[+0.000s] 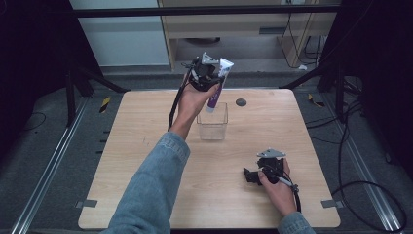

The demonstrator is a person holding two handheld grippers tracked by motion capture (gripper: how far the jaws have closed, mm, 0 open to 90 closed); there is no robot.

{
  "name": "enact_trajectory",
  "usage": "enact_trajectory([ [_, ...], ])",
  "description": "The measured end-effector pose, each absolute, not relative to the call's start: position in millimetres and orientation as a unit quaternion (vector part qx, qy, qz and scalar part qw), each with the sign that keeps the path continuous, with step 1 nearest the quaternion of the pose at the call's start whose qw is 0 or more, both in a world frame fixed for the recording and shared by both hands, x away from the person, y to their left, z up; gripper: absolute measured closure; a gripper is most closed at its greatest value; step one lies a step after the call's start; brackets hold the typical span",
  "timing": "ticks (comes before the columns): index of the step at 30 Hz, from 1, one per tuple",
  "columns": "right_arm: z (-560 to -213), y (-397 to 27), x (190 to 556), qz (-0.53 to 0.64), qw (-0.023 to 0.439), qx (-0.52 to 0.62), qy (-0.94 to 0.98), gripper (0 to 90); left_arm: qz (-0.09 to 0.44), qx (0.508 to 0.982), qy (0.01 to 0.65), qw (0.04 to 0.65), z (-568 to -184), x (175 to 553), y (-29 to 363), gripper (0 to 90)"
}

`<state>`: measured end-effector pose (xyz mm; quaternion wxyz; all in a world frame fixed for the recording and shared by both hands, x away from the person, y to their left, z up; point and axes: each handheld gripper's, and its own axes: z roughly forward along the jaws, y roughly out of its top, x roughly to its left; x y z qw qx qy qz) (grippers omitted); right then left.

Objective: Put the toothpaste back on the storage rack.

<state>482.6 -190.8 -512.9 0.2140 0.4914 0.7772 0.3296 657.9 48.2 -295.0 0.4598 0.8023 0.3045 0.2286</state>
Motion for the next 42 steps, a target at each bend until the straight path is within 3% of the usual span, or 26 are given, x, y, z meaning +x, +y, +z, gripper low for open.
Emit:
enact_trajectory([
  [42,-512.9,-191.1,482.8,0.330,0.215,0.490,0.778,0.4,0.215,0.802,0.307,0.464,-344.9,647.6,52.2,79.2],
])
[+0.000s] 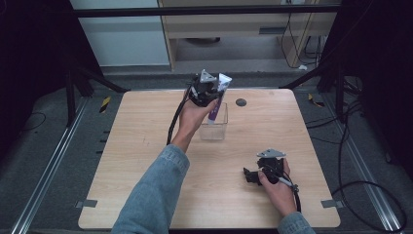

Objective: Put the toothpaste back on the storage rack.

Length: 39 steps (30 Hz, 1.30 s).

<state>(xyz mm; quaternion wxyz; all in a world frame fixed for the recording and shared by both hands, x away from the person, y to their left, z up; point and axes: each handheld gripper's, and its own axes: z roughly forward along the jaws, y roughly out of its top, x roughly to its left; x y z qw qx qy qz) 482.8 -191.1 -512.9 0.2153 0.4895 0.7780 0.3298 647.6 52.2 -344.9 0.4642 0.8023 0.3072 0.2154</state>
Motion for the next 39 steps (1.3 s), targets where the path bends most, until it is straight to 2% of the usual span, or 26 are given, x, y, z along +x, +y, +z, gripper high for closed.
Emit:
enact_trajectory([
  [39,-512.9,-191.0,482.7,0.330,0.215,0.490,0.778,0.4,0.202,0.815,0.318,0.441,-379.5,649.2,56.8,79.1],
])
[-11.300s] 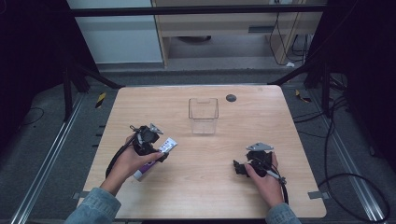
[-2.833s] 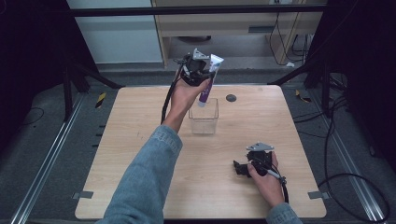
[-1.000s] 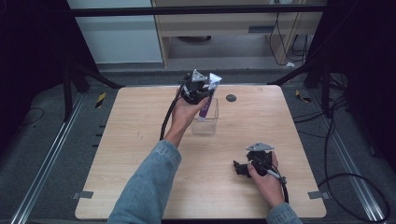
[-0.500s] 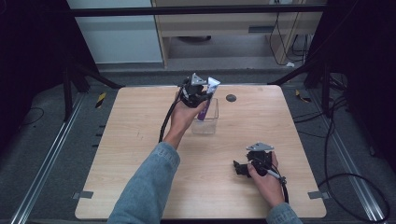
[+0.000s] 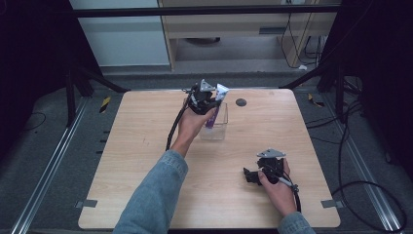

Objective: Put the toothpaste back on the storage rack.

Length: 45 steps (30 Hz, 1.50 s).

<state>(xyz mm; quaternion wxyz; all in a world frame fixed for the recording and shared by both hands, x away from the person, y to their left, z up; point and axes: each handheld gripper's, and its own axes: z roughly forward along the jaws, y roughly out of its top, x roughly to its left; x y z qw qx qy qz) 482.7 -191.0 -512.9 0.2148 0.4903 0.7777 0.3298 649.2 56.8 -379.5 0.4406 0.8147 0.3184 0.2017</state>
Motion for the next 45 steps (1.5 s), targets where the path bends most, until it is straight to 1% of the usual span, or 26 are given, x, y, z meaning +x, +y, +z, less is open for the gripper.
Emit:
enact_trajectory([
  [20,-512.9,-190.9,482.7,0.330,0.215,0.491,0.777,0.4,0.199,0.825,0.316,0.425,-385.6,646.7,52.3,79.0],
  [35,-513.0,-190.9,482.7,0.330,0.215,0.490,0.778,0.4,0.192,0.824,0.329,0.419,-394.8,648.7,55.8,78.8],
  [45,-512.9,-191.0,482.7,0.330,0.215,0.490,0.778,0.4,0.195,0.830,0.330,0.405,-394.1,650.5,46.8,78.5],
])
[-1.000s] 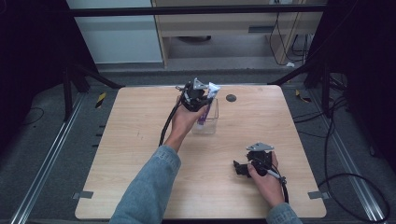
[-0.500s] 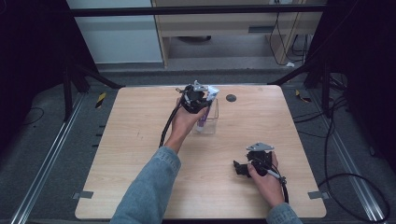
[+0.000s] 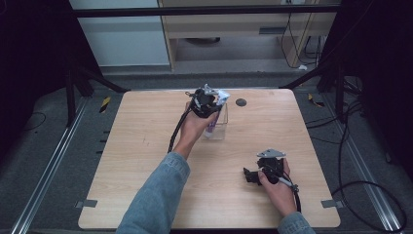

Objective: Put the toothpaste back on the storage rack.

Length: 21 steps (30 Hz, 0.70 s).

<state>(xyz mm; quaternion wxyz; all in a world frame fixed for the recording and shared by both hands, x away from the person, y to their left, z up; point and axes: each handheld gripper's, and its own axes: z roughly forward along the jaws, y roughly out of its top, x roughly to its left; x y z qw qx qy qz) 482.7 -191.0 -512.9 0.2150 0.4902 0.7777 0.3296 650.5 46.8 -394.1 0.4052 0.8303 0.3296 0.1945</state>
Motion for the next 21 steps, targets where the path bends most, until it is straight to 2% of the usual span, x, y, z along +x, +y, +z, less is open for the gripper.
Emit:
enact_trajectory([
  [21,-513.0,-190.9,482.8,0.331,0.215,0.490,0.777,0.4,0.192,0.831,0.342,0.394,-397.4,656.3,37.1,78.0],
])
